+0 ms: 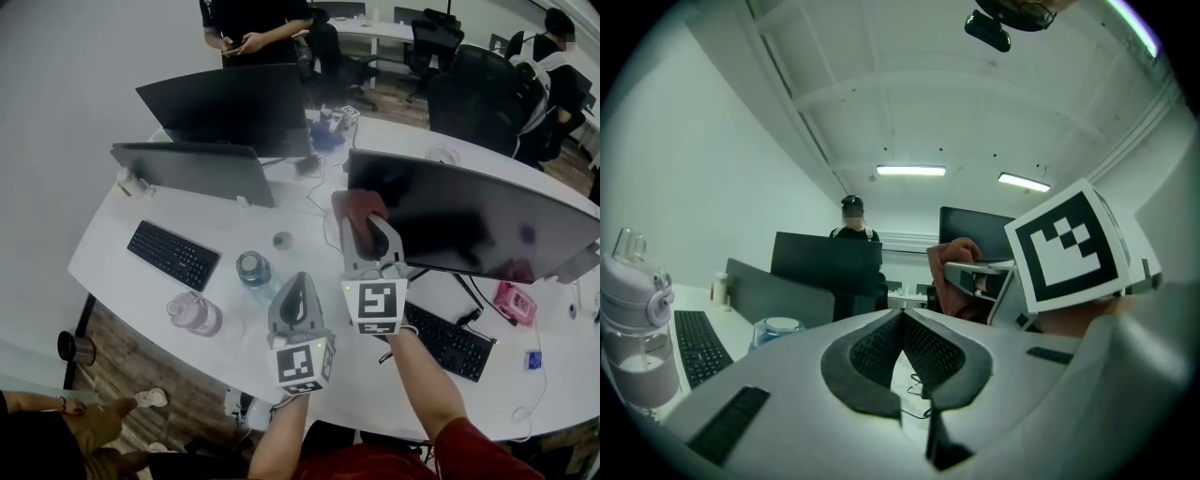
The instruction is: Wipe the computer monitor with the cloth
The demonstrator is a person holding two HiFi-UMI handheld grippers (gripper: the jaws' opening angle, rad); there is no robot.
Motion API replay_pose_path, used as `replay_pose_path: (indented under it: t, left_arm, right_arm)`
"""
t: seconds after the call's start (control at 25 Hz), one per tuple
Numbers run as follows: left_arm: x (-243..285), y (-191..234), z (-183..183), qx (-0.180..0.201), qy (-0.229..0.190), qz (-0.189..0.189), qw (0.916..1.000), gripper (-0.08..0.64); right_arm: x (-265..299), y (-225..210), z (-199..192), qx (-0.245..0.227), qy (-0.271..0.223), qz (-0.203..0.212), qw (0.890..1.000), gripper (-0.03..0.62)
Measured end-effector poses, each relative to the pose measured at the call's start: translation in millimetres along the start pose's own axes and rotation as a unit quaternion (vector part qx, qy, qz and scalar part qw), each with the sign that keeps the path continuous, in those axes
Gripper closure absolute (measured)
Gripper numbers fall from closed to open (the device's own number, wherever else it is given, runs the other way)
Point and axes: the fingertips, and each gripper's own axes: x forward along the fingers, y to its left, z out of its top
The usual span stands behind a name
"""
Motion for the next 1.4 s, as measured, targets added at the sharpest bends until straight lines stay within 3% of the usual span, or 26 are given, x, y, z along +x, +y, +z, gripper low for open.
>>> replay_pose_path:
  t: [0.72,1.4]
  left_arm:
    - [8,-15,44,0.014,-0.04,-0.019,0.9989,0.537]
    - [16,-62,48,0.009,-0.044,-0.058,0.9973,0.537]
  right_arm:
    - [5,-21,94,-0.018,-0.075,-0.01,0.997,0.517]
    - [-25,-68,93,-0.03,-0.074,-0.046,0.996,0.516]
